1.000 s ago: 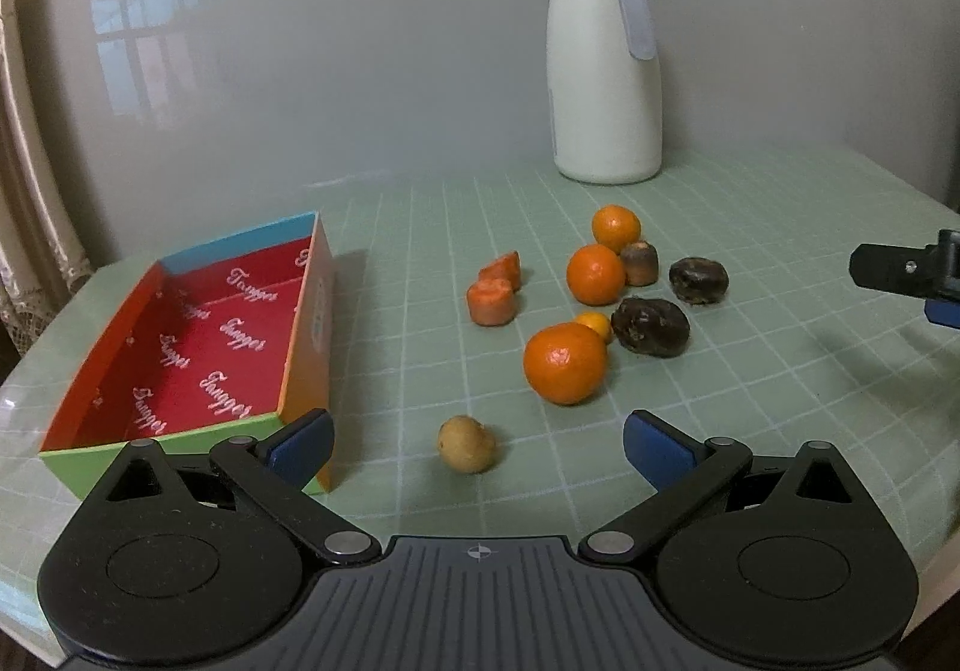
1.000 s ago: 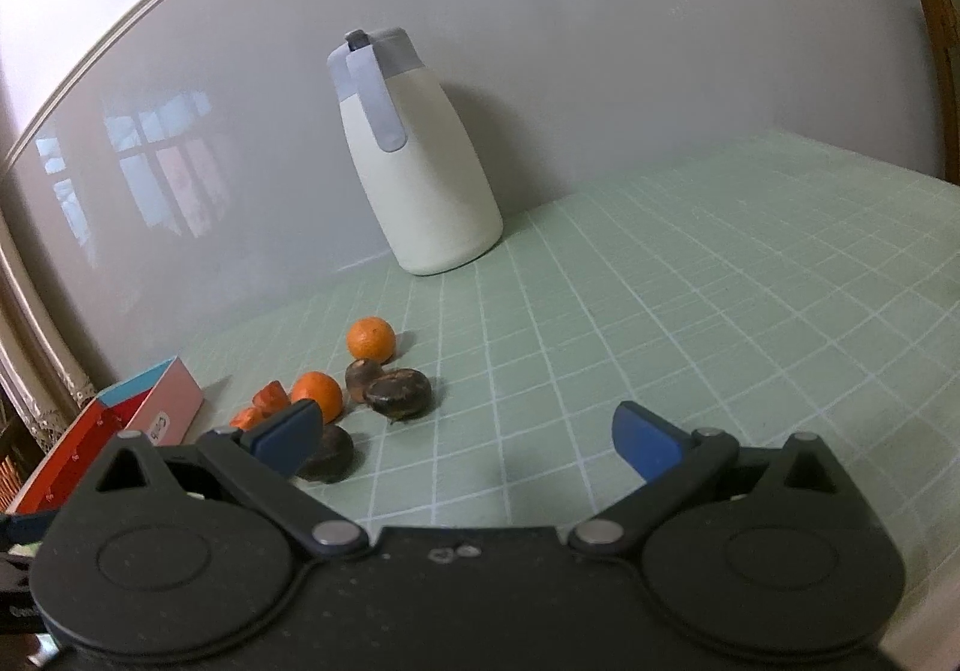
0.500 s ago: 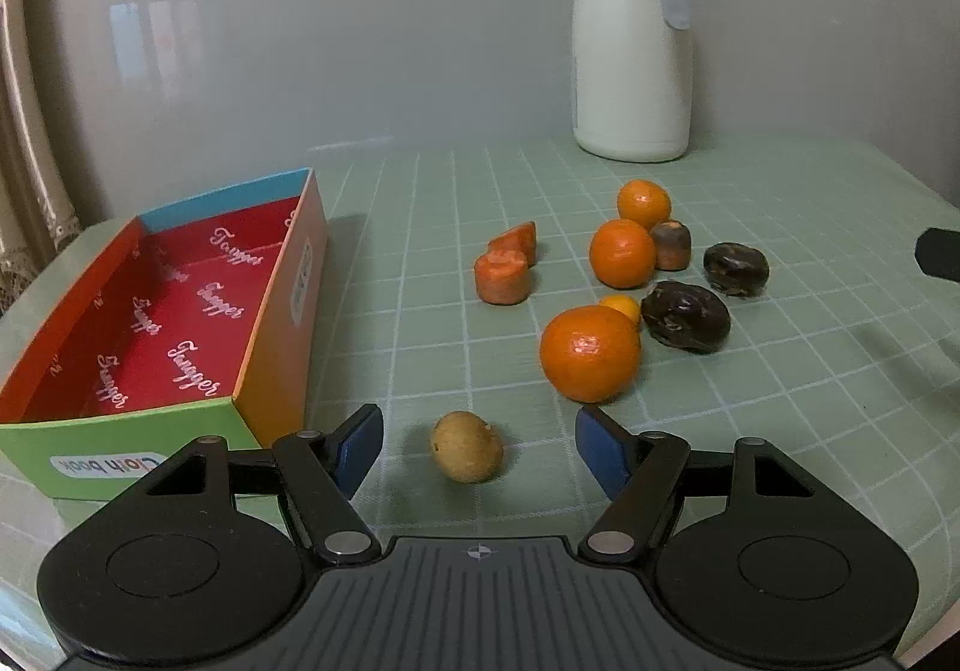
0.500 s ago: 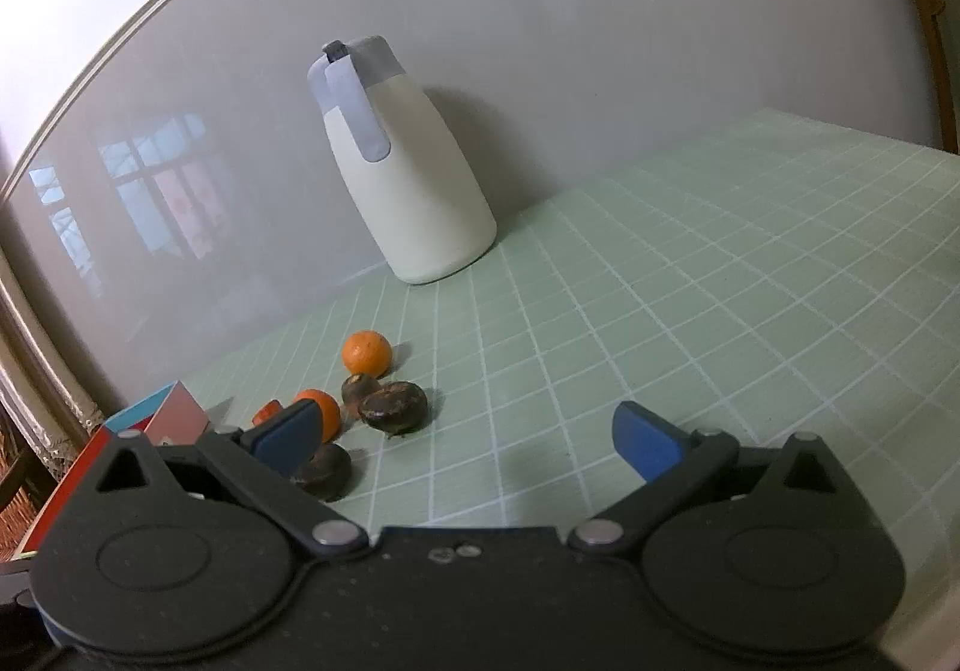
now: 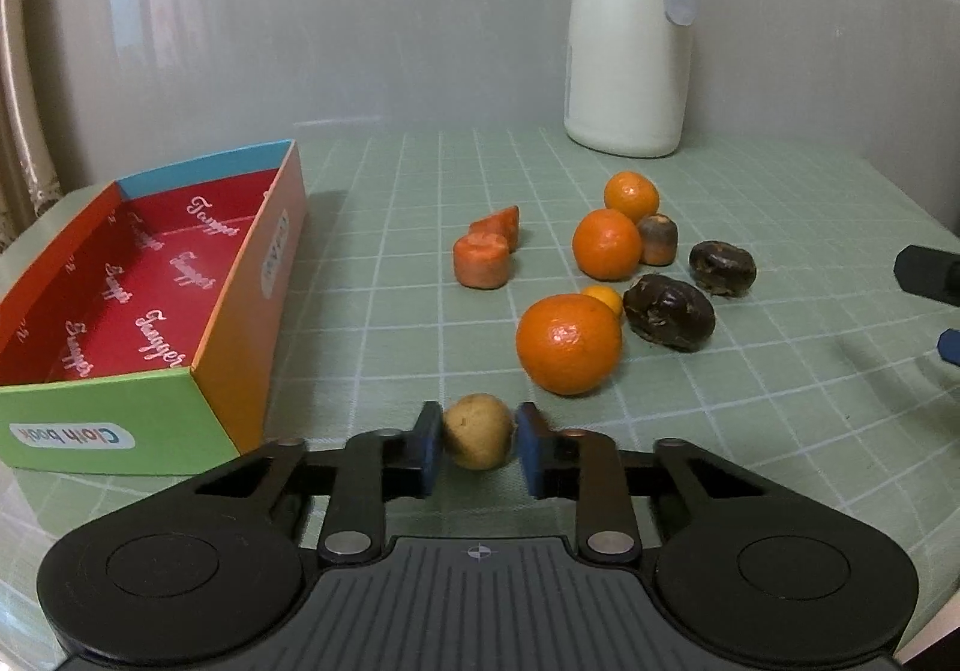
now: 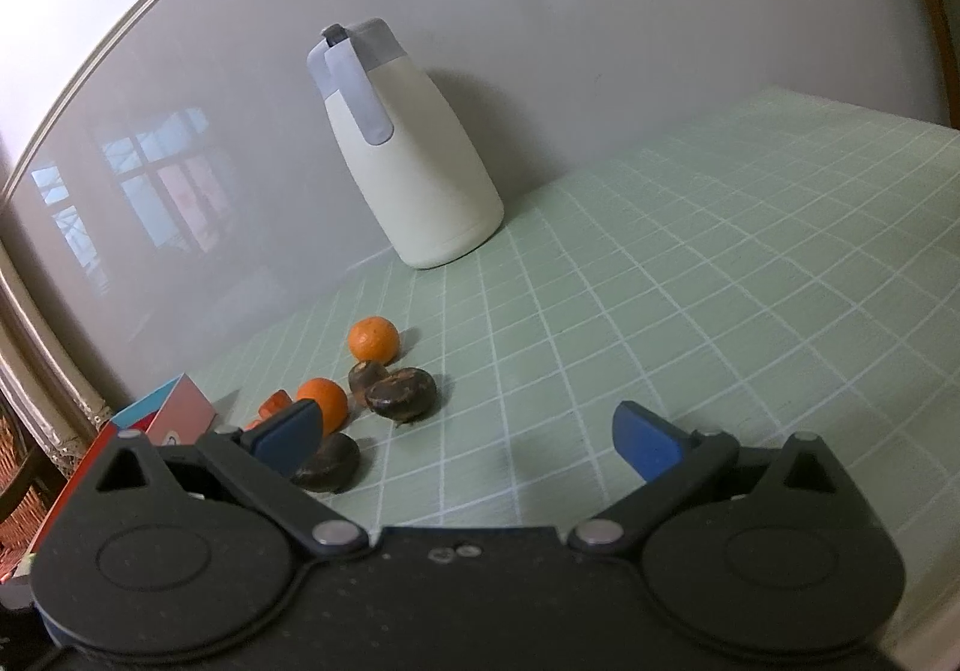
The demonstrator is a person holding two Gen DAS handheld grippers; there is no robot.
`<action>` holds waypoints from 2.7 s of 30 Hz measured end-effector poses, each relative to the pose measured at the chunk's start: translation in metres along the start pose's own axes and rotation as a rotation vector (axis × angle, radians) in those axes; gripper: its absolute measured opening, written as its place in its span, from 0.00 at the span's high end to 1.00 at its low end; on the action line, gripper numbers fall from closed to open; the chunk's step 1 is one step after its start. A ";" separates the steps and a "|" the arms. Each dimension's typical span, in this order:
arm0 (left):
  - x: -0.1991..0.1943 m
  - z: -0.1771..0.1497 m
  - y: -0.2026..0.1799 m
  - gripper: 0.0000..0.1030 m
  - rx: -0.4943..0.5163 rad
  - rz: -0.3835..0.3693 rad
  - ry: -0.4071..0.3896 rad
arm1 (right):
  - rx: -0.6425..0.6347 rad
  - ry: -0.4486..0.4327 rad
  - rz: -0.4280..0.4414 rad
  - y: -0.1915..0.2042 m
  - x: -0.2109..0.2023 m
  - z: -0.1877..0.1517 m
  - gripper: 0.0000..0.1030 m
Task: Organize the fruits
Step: 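Carry the longan over the red box and open the left gripper, then grasp a tangerine with the right gripper and lift it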
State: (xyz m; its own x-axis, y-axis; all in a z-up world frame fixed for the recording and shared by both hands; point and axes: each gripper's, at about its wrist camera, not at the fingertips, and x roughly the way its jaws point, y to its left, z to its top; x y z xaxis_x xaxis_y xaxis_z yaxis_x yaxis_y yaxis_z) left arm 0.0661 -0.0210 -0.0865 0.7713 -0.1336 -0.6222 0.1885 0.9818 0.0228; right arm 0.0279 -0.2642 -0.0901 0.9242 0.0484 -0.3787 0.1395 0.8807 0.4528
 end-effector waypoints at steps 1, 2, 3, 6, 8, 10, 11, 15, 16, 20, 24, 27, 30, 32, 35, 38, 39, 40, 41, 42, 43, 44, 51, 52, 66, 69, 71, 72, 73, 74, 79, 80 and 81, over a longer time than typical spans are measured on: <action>0.000 0.000 0.000 0.74 -0.001 0.001 -0.001 | 0.002 0.001 0.001 0.000 0.000 0.000 0.00; 0.000 -0.001 0.001 0.74 -0.001 0.002 -0.003 | 0.004 0.001 0.002 0.000 0.000 0.000 0.00; -0.001 -0.001 0.001 0.74 -0.003 0.002 -0.004 | 0.005 0.001 0.002 0.000 0.001 0.000 0.00; -0.002 -0.001 0.003 0.75 -0.017 -0.001 -0.002 | 0.004 0.001 0.002 -0.001 0.001 0.000 0.00; -0.004 0.000 0.006 0.75 -0.030 0.001 -0.010 | 0.002 0.003 0.000 -0.001 0.001 0.000 0.00; -0.007 0.003 0.010 0.75 -0.037 0.009 -0.023 | 0.001 0.004 -0.001 0.000 0.001 -0.001 0.00; -0.010 0.005 0.012 0.75 -0.040 0.015 -0.033 | 0.001 0.004 -0.002 0.000 0.001 -0.001 0.00; -0.025 0.019 0.026 0.75 -0.050 0.047 -0.086 | -0.008 0.008 0.001 0.003 0.003 -0.002 0.00; -0.029 0.023 0.030 0.75 -0.049 0.060 -0.102 | -0.012 0.011 0.002 0.004 0.003 -0.002 0.00; -0.039 0.040 0.058 0.75 -0.072 0.130 -0.151 | -0.019 0.012 0.009 0.008 0.004 -0.004 0.00; -0.036 0.050 0.097 0.75 -0.122 0.205 -0.151 | -0.030 0.019 0.014 0.012 0.006 -0.006 0.00; -0.026 0.051 0.128 0.75 -0.178 0.252 -0.124 | -0.044 0.019 0.017 0.017 0.007 -0.008 0.00; -0.010 0.048 0.154 0.75 -0.231 0.285 -0.079 | -0.058 0.025 0.017 0.021 0.009 -0.010 0.00; 0.000 0.043 0.165 0.75 -0.257 0.298 -0.052 | -0.065 0.030 0.016 0.023 0.011 -0.011 0.00; 0.009 0.038 0.177 0.75 -0.273 0.314 -0.021 | -0.076 0.037 0.020 0.027 0.014 -0.013 0.00; 0.020 0.036 0.181 0.75 -0.272 0.329 0.000 | -0.081 0.044 0.026 0.031 0.016 -0.014 0.00; 0.020 0.036 0.179 0.75 -0.264 0.337 0.002 | -0.082 0.046 0.030 0.033 0.017 -0.015 0.00; 0.022 0.036 0.178 0.74 -0.259 0.348 0.007 | -0.085 0.049 0.033 0.034 0.018 -0.015 0.00; 0.021 0.036 0.178 0.74 -0.254 0.355 0.008 | -0.089 0.051 0.036 0.036 0.019 -0.016 0.00; 0.022 0.035 0.177 0.74 -0.247 0.364 0.012 | -0.094 0.054 0.040 0.038 0.020 -0.016 0.00; 0.022 0.035 0.175 0.74 -0.240 0.370 0.016 | -0.100 0.055 0.045 0.040 0.020 -0.017 0.00; 0.021 0.035 0.174 0.73 -0.231 0.374 0.019 | -0.107 0.056 0.050 0.042 0.021 -0.017 0.00; 0.003 0.034 0.161 0.10 -0.175 0.399 -0.055 | -0.190 0.044 0.085 0.061 0.020 -0.022 0.00; 0.000 0.034 0.158 0.09 -0.159 0.409 -0.063 | -0.205 0.042 0.095 0.064 0.019 -0.023 0.00; -0.066 0.006 0.171 0.01 -0.223 0.408 -0.144 | -0.357 0.032 0.205 0.114 0.023 -0.039 0.00; -0.072 -0.003 0.178 0.00 -0.238 0.416 -0.137 | -0.388 0.037 0.224 0.126 0.025 -0.044 0.00; -0.075 -0.008 0.183 0.00 -0.250 0.425 -0.134 | -0.396 0.054 0.232 0.133 0.028 -0.047 0.02; -0.078 -0.011 0.186 0.00 -0.257 0.431 -0.133 | -0.399 0.062 0.235 0.135 0.029 -0.048 0.03; -0.080 -0.014 0.190 0.00 -0.266 0.439 -0.133 | -0.404 0.073 0.233 0.138 0.031 -0.050 0.03; -0.081 -0.016 0.192 0.00 -0.273 0.444 -0.132 | -0.407 0.080 0.231 0.140 0.032 -0.051 0.04; -0.087 -0.027 0.205 0.00 -0.310 0.458 -0.122 | -0.418 0.103 0.203 0.152 0.042 -0.053 0.11; -0.088 -0.029 0.206 0.00 -0.312 0.457 -0.120 | -0.419 0.111 0.194 0.154 0.044 -0.053 0.13; -0.089 -0.031 0.208 0.00 -0.313 0.459 -0.120 | -0.421 0.118 0.180 0.155 0.046 -0.054 0.17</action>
State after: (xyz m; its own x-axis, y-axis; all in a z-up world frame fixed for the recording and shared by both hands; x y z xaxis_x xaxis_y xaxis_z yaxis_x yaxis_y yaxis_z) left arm 0.0180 0.1990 -0.0506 0.7986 0.3201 -0.5096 -0.3578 0.9335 0.0256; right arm 0.0732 -0.0996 -0.0810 0.8703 0.2497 -0.4244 -0.1980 0.9666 0.1626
